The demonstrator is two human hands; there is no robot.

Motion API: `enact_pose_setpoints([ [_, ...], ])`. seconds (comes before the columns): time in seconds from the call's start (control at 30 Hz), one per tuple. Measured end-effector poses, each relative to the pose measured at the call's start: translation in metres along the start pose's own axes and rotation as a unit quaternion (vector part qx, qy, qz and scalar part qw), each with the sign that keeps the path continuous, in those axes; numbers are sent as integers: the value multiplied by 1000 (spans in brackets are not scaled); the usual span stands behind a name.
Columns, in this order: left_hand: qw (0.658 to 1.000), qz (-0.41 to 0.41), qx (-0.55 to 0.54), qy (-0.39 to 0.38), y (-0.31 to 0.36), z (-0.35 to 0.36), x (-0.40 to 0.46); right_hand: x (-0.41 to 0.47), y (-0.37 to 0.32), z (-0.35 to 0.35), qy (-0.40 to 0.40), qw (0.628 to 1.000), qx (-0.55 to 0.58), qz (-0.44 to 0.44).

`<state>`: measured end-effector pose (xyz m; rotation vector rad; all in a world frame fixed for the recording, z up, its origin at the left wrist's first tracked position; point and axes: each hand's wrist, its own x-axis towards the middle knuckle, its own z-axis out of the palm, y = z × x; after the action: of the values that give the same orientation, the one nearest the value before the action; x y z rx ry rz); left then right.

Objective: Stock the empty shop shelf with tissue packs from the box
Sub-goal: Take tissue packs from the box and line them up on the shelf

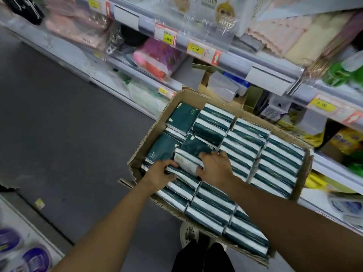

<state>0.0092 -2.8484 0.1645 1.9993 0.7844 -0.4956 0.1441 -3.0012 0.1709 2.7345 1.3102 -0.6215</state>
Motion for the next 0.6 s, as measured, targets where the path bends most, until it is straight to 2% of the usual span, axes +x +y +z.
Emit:
enact_pose_setpoints([
  [0.17,996,17,18,88,24,-21,-16,-20,15,-35,63,985,156,43],
  [0.23,992,7,-65,109,37,-33,-28,-33,25,-53,93,972,210,57],
  [0.33,961,-4,-245,127,57,-52,-47,-57,38,-78,140,948,283,49],
  [0.4,945,8,-306,117,71,-60,-57,-75,44,-94,166,934,315,34],
  [0.47,941,25,-323,97,89,-64,-67,-92,49,-109,198,920,337,4],
  [0.6,953,77,-284,69,139,-63,-90,-127,59,-137,280,906,310,-63],
])
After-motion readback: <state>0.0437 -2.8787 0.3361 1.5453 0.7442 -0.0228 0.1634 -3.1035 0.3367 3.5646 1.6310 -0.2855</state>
